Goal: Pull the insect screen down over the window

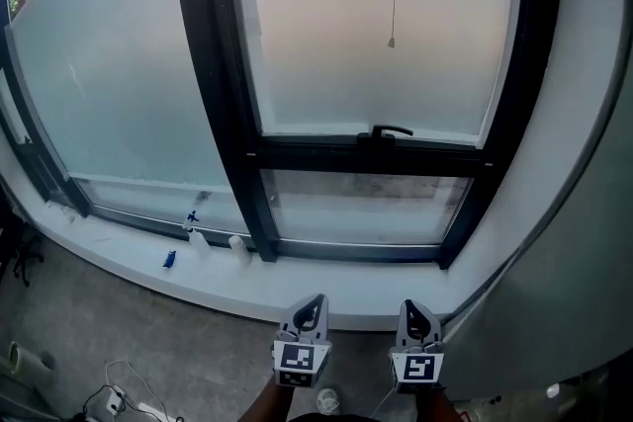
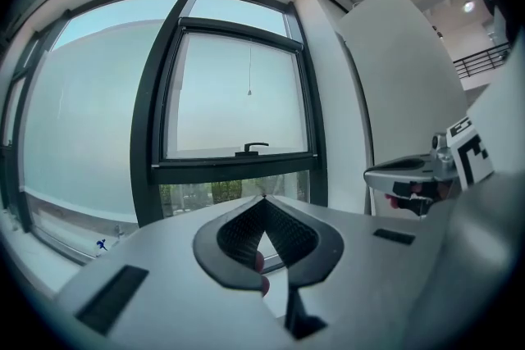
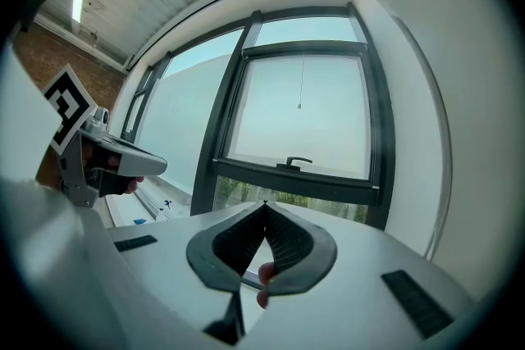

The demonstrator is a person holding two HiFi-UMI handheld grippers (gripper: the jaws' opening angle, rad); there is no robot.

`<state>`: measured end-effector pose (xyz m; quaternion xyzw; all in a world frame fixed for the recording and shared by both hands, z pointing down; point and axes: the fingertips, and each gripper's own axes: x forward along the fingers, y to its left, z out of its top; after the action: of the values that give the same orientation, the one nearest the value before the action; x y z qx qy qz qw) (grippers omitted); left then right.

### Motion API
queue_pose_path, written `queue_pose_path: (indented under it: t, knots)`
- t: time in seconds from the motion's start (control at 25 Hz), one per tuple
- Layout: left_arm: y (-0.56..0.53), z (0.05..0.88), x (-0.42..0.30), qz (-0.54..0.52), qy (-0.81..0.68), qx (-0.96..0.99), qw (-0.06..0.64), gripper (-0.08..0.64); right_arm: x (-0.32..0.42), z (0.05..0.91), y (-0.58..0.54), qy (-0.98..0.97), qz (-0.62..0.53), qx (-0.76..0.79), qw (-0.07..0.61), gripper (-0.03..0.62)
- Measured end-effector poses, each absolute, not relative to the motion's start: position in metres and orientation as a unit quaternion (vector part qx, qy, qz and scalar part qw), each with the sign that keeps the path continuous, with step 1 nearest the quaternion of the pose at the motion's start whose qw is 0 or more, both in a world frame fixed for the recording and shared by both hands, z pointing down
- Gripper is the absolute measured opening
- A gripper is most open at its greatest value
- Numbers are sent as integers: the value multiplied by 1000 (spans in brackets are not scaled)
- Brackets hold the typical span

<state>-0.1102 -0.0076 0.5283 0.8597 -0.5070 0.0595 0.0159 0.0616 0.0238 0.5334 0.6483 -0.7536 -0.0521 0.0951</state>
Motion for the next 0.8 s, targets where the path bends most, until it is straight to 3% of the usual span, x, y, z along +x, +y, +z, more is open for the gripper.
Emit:
queue_pose_path:
  t: [0.8]
  knots:
    - [-62, 539, -124, 51, -493, 868, 31, 2, 40, 534, -28, -743, -68, 659, 94, 3]
